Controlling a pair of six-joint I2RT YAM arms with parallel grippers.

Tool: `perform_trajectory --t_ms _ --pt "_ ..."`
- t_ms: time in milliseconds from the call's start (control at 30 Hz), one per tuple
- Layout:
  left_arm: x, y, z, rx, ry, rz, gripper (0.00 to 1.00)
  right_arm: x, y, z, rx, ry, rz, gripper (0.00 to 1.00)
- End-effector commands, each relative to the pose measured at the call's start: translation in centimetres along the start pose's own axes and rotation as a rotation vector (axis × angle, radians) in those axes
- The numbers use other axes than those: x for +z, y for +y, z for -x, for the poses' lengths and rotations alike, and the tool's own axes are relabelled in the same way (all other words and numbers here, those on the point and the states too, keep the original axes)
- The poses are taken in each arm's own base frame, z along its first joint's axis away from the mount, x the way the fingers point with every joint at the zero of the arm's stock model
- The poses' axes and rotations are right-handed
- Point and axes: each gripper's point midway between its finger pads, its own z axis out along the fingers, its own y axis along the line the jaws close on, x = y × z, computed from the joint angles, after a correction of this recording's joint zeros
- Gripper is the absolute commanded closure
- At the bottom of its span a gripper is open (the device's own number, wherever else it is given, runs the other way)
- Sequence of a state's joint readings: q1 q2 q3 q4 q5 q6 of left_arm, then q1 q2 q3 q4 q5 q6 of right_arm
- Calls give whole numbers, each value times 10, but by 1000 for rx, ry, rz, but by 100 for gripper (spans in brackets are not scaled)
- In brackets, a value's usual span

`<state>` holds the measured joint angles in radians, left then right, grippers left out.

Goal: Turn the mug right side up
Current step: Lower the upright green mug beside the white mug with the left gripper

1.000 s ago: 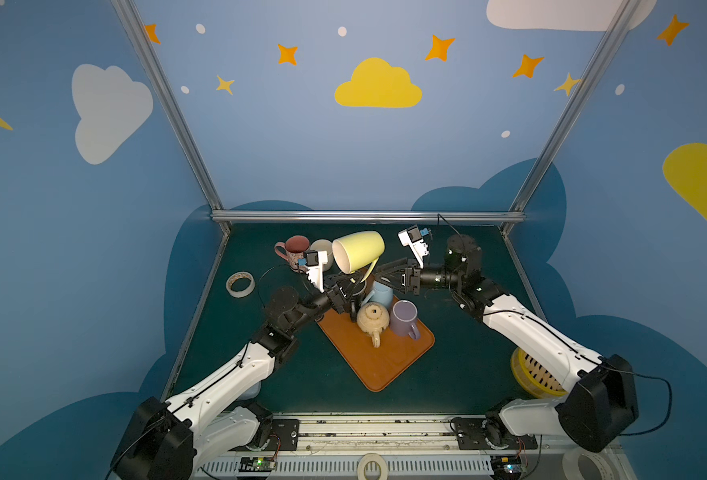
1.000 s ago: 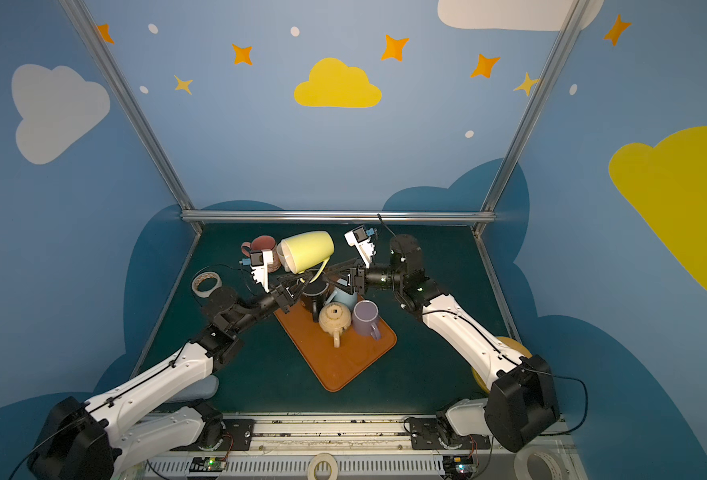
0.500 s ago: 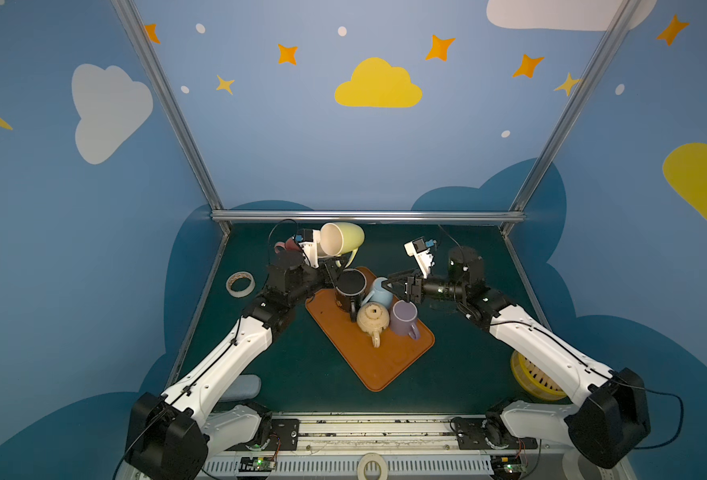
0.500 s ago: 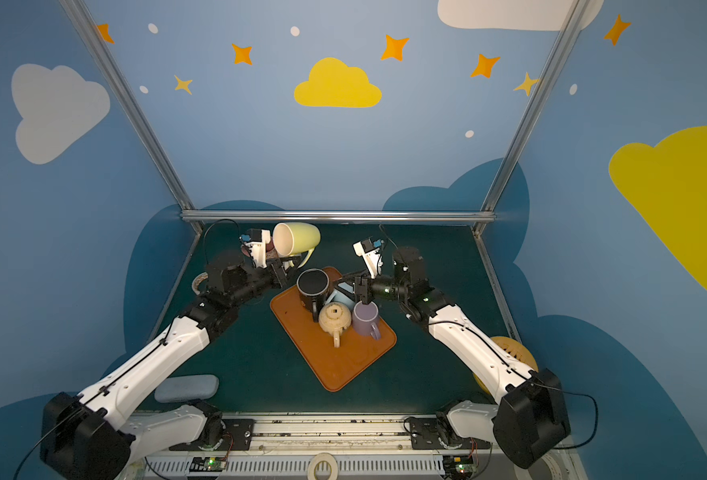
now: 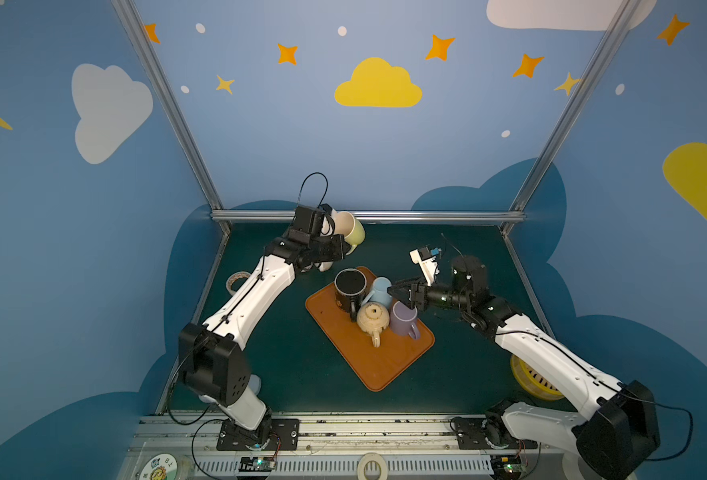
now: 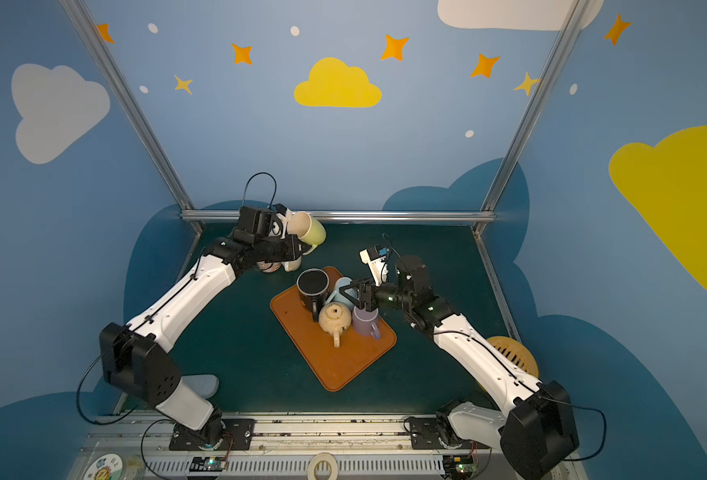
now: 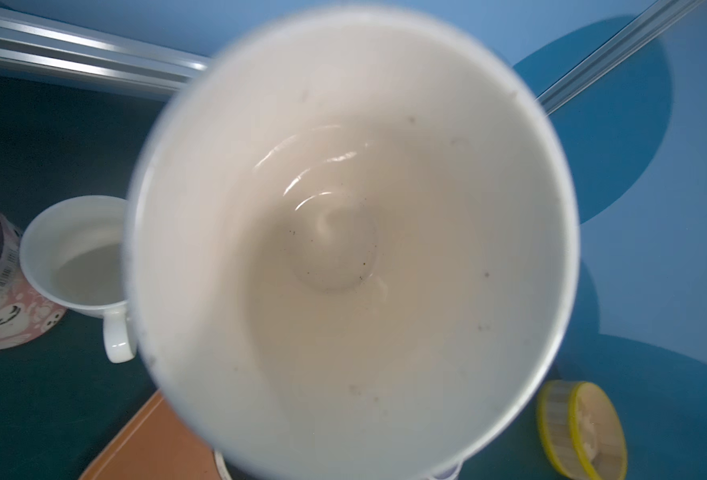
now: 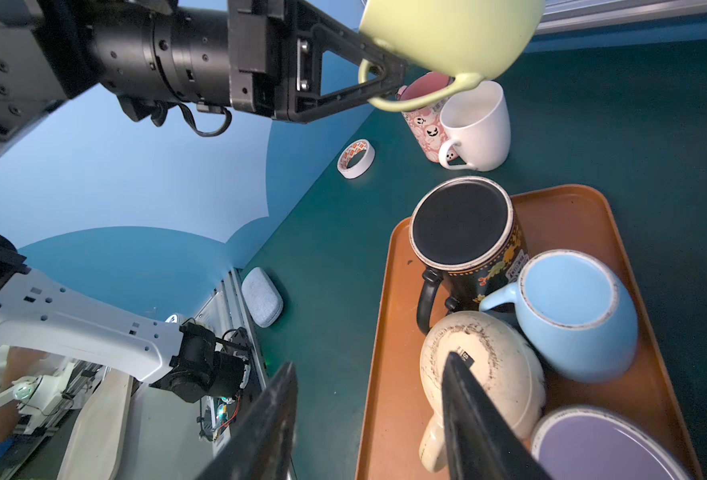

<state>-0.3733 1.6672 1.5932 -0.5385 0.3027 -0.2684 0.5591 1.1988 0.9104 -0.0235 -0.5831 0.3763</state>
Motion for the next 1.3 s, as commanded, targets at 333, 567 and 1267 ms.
perform_trajectory --t_ms 333,567,1267 --pt "55 37 27 180 114 253 96 3 -16 -11 12 40 -79 50" --pt "88 52 29 190 170 319 96 13 -26 -18 36 76 -98 50" --pt "143 81 -4 74 253 421 96 31 -42 -28 69 124 -104 50"
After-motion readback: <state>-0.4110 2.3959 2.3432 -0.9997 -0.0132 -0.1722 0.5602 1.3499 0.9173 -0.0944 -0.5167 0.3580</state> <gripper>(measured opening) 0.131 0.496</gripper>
